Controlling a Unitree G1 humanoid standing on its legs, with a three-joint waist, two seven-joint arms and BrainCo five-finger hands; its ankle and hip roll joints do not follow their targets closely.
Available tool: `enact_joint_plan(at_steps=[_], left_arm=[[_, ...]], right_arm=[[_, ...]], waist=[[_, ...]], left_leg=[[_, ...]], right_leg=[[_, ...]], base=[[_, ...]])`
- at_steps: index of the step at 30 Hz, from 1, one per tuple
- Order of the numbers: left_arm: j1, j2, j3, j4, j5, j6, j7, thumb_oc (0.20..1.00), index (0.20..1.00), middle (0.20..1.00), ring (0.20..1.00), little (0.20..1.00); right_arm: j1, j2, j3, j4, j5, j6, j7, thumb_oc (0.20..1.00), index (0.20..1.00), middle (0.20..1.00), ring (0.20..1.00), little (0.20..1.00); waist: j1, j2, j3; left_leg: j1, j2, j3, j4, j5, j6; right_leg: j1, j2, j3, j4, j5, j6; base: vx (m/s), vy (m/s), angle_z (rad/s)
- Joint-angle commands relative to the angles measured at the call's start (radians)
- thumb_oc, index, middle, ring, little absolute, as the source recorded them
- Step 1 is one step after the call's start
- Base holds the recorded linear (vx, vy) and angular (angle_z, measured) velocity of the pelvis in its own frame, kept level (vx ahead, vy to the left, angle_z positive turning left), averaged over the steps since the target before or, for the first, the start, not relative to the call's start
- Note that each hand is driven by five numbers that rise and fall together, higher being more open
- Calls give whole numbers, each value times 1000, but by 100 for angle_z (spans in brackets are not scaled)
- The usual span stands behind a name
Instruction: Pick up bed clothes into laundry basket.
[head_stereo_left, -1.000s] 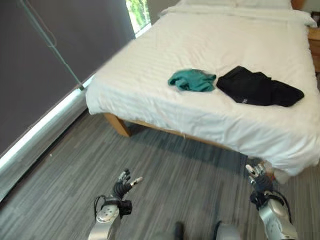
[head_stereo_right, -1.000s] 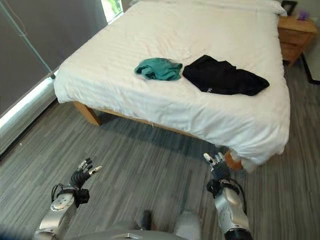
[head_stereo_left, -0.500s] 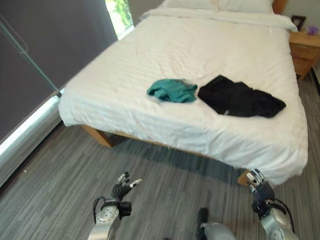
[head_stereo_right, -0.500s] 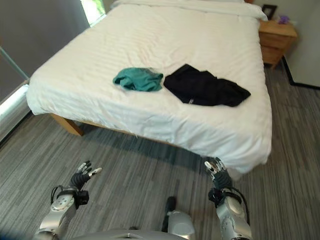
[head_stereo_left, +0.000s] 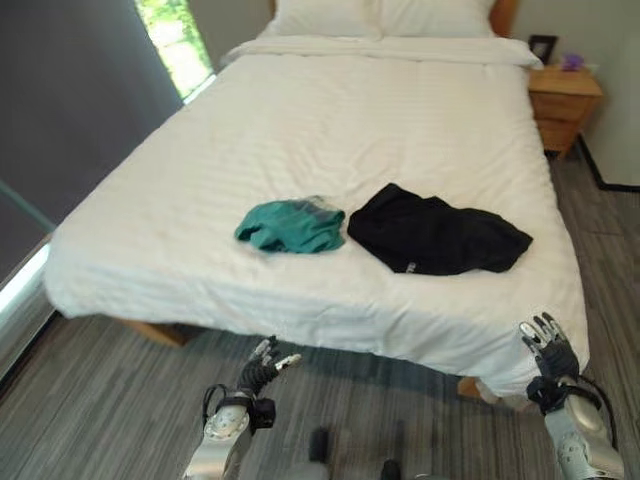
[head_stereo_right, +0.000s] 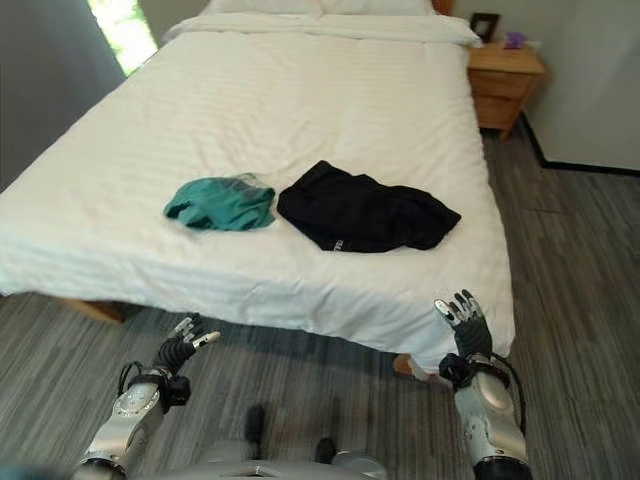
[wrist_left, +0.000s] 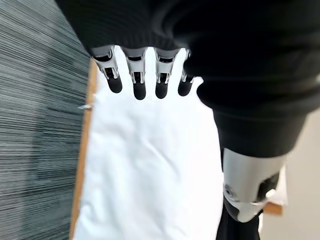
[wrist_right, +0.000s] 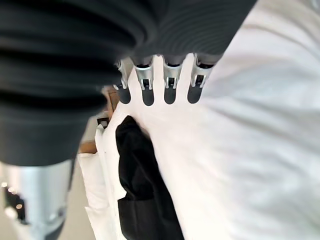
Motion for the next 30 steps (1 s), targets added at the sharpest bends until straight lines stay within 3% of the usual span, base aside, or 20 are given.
enact_joint_plan(at_steps=[1,5,6,8,10,11,13,15,16,20,24,30], left_arm=[[-2,70,32,-49,-17,-57,-21,1000,1000,1000,1000,1000],[20,92,21,-58,-4,-54,-46,1000,1000,1000,1000,1000],[22,99,-3,-60,-16,-54,-47,1000,1000,1000,1000,1000],[14,97,-21,-63,-22,-55,-45,1000,1000,1000,1000,1000],[7,105,-74,-73,-47,-53,-39,1000,1000,1000,1000,1000],[7,102,-68,-72,-47,-54,-39,1000,1000,1000,1000,1000],[-6,120,-111,-84,-73,-48,-29,1000,1000,1000,1000,1000],[-9,124,-111,-85,-82,-48,-26,1000,1000,1000,1000,1000],[-10,132,-109,-89,-96,-48,-16,1000,1000,1000,1000,1000],[-9,156,-101,-93,-115,-48,-4,1000,1000,1000,1000,1000],[-11,172,-109,-95,-117,-49,-2,1000,1000,1000,1000,1000],[-22,181,-114,-123,-149,-55,14,1000,1000,1000,1000,1000]], right_arm=[[-51,-68,-18,-93,-128,-36,25,1000,1000,1000,1000,1000],[-153,-263,0,-125,-308,-6,24,1000,1000,1000,1000,1000],[-268,-360,50,-109,-362,9,23,1000,1000,1000,1000,1000],[-356,-393,103,-48,-378,11,1,1000,1000,1000,1000,1000],[-572,-452,255,105,-467,52,-18,1000,1000,1000,1000,1000],[-590,-452,269,117,-466,48,-19,1000,1000,1000,1000,1000],[-859,-474,431,341,-569,105,-59,1000,1000,1000,1000,1000],[-943,-466,488,412,-604,118,-70,1000,1000,1000,1000,1000],[-1077,-438,565,573,-637,137,-86,1000,1000,1000,1000,1000],[-1276,-413,725,826,-786,172,-86,1000,1000,1000,1000,1000],[-1371,-405,793,975,-862,186,-98,1000,1000,1000,1000,1000],[-1424,-431,802,1039,-823,186,-120,1000,1000,1000,1000,1000]], waist=[[58,-40,-18],[73,-56,-20],[84,-66,-19],[89,-68,-17],[115,-81,-13],[109,-78,-11],[139,-89,1],[144,-88,8],[155,-87,20],[173,-83,50],[185,-72,73],[204,-55,119]], left_leg=[[32,1,-7,22,-60,-20],[29,-15,-16,12,-72,-7],[20,-21,-17,9,-73,-2],[14,-24,-20,9,-74,1],[0,-29,-25,9,-71,3],[0,-28,-24,9,-71,3],[-18,-31,-32,9,-65,5],[-24,-32,-36,9,-64,5],[-39,-34,-41,9,-58,5],[-83,-38,-59,9,-40,4],[-126,-44,-74,9,-27,4],[-206,-48,-98,9,3,-1]], right_leg=[[-72,-180,-24,15,68,150],[-72,-192,-22,-6,78,166],[-81,-197,-20,-9,84,171],[-85,-199,-22,-11,87,173],[-96,-199,-25,-13,94,175],[-97,-199,-24,-12,94,175],[-110,-198,-28,-13,103,175],[-116,-198,-28,-13,106,176],[-128,-198,-31,-13,111,176],[-164,-199,-39,-13,123,174],[-202,-197,-43,-13,132,175],[-277,-194,-50,-13,148,172]], base=[[91,84,5],[54,91,12],[4,96,7],[-2,56,1],[-7,32,8],[-18,28,13],[-30,24,13],[-36,12,7],[-69,20,13],[-67,5,8],[-36,-4,21],[-60,-16,7]])
